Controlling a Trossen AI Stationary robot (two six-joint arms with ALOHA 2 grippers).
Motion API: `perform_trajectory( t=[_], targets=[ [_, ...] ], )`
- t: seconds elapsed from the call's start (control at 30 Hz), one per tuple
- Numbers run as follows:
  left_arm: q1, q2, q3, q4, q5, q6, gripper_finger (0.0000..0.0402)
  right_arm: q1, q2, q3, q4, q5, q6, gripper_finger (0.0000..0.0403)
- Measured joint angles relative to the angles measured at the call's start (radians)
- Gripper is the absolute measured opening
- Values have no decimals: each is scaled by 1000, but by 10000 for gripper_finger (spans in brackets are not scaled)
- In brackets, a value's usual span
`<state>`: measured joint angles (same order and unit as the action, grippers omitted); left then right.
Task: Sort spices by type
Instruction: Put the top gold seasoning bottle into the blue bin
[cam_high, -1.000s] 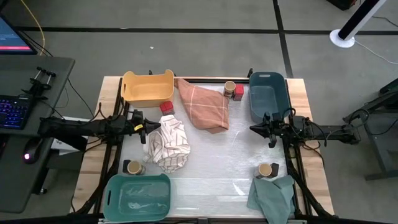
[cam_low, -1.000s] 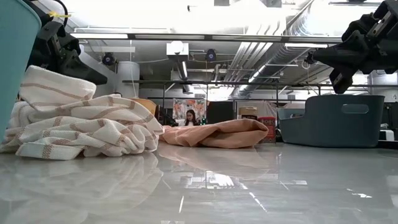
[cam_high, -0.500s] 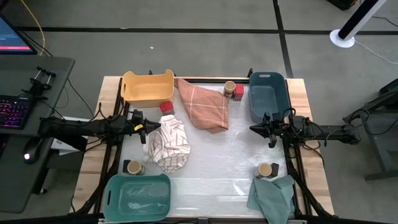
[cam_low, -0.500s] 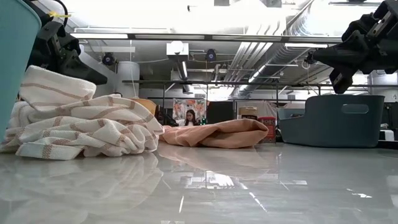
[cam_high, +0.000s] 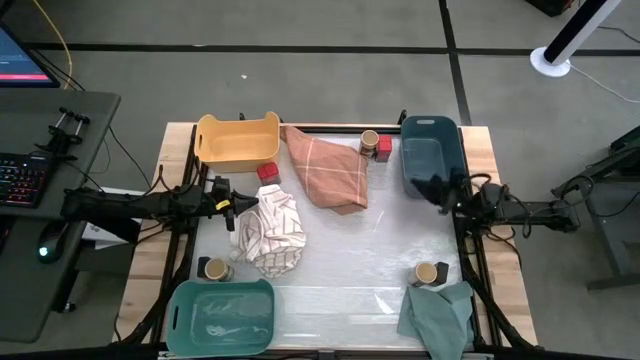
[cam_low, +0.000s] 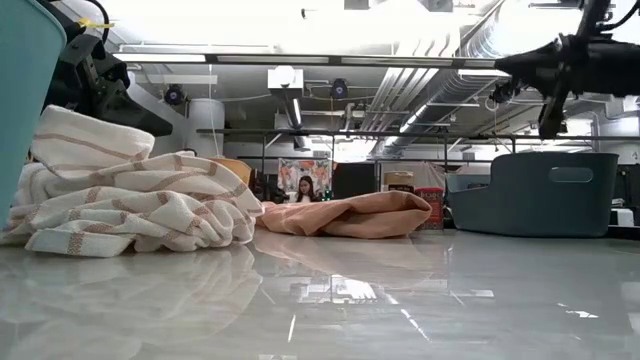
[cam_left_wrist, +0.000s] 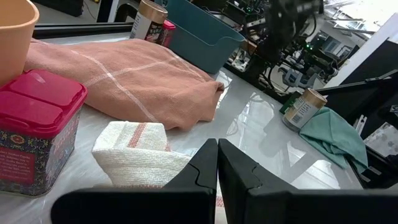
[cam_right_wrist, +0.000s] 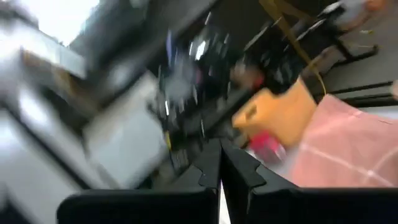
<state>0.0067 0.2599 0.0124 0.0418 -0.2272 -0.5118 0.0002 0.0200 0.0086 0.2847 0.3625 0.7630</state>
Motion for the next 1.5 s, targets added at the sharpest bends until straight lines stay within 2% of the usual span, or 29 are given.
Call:
perform_trajectory(
  t=[0.1,0.17,0.27,0.33,0.47,0.53,0.57,0.63,0.7,0.83,0.97,1.2,1.37,1.5],
  targets=[
    [0,0,0,0,0,0,0,0,17,0,174,107,41,1],
    [0,0,0,1,0,0,0,-4,59,7,332,155,-14,1],
    [0,0,0,3,0,0,0,-34,180,116,341,135,-107,1],
    [0,0,0,3,0,0,0,-71,298,240,221,109,-134,1],
    [0,0,0,3,0,0,0,-188,564,533,-218,94,-87,1],
    [0,0,0,6,0,0,0,-277,701,686,-431,27,-68,1],
    [0,0,0,7,0,0,0,-326,772,756,-515,-44,-82,1],
    [0,0,0,7,0,0,0,-419,914,887,-614,-195,-146,1],
    [0,0,0,7,0,0,0,-484,1054,1004,-683,-291,-222,1],
    [0,0,0,7,0,0,0,-569,1292,1229,-843,-306,-239,10],
    [0,0,0,7,0,0,0,-611,1487,1405,-1030,-311,-208,62],
    [0,0,0,7,0,0,0,-614,1721,1693,-1290,-314,-230,209],
    [0,0,0,7,0,0,0,-620,1853,1812,-1456,-263,-222,305],
    [0,0,0,7,0,0,0,-635,1921,1851,-1519,-192,-198,351]
  ],
)
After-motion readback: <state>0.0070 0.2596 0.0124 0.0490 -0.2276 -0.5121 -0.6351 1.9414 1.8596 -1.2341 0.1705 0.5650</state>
